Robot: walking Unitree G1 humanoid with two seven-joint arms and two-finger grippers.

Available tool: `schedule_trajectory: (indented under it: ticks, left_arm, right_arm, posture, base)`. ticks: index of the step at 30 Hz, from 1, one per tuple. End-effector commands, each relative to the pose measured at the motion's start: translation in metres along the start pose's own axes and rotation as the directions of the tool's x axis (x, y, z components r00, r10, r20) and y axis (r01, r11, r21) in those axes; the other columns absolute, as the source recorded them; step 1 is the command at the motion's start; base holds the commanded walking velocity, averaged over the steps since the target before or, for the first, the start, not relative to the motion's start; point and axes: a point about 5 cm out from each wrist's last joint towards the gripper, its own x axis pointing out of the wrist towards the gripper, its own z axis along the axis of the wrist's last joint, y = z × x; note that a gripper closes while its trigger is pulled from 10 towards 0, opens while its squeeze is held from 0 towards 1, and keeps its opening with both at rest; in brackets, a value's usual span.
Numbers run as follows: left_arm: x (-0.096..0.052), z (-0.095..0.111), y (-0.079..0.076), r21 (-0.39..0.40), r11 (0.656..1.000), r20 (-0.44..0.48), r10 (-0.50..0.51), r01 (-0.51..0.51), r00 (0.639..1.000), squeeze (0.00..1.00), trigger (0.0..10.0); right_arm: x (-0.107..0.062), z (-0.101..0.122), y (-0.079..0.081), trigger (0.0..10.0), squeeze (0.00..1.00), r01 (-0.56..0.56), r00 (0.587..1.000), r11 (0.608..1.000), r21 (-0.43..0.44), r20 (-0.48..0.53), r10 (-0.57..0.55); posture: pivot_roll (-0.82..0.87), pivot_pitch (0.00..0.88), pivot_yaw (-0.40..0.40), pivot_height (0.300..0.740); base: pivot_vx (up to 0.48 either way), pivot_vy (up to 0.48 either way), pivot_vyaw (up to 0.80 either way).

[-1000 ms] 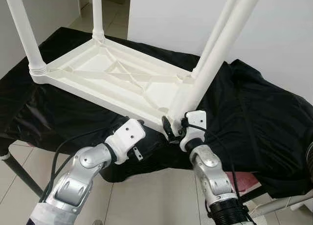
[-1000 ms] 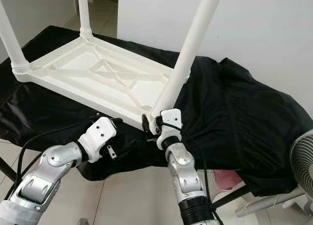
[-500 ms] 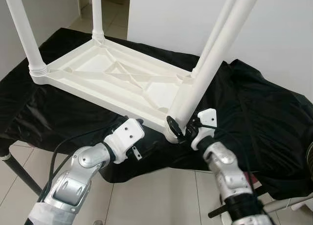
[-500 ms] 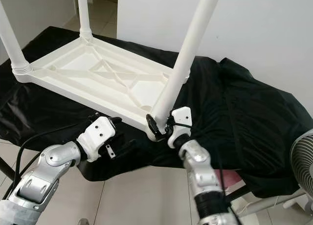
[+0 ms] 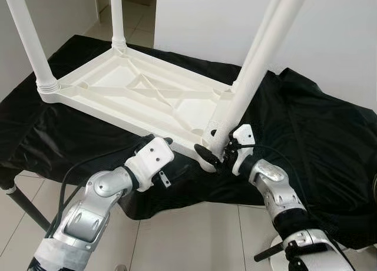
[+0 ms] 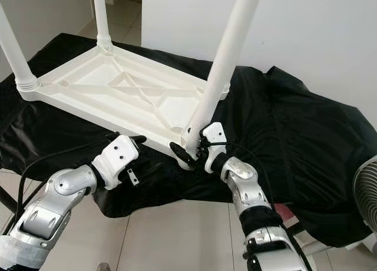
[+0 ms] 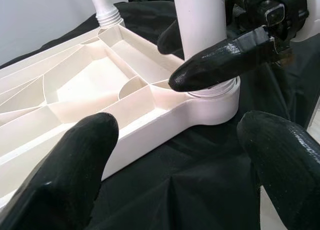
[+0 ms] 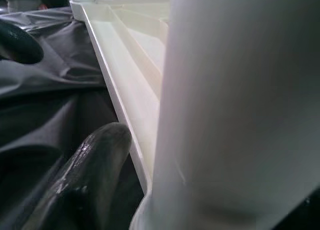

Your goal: Building children table

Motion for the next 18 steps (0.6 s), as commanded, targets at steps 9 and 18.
schedule_trajectory:
  ticks: [9,18]
  left_arm:
    - [-0.0009,-0.0006,-0.0028,-0.019,1.0,-0.01,0.002,-0.002,1.0,0.0,10.0]
    - [-0.0031,-0.0019,-0.0057,-0.036,0.999,-0.022,0.013,-0.014,1.0,0.0,10.0]
  right_arm:
    - [0.0029,-0.0047,-0.0013,0.0,0.0,-0.039,0.999,0.999,0.002,-0.005,0.039]
    - [0.0003,-0.0016,-0.0027,10.0,0.0,0.028,0.998,0.998,0.049,0.06,-0.031]
  posture:
    - [0.18,0.049,-0.131,0.74]
    - [0.19,0.059,-0.144,0.74]
  base:
    - [0.0,0.0,0.0]
    - [0.0,0.0,0.0]
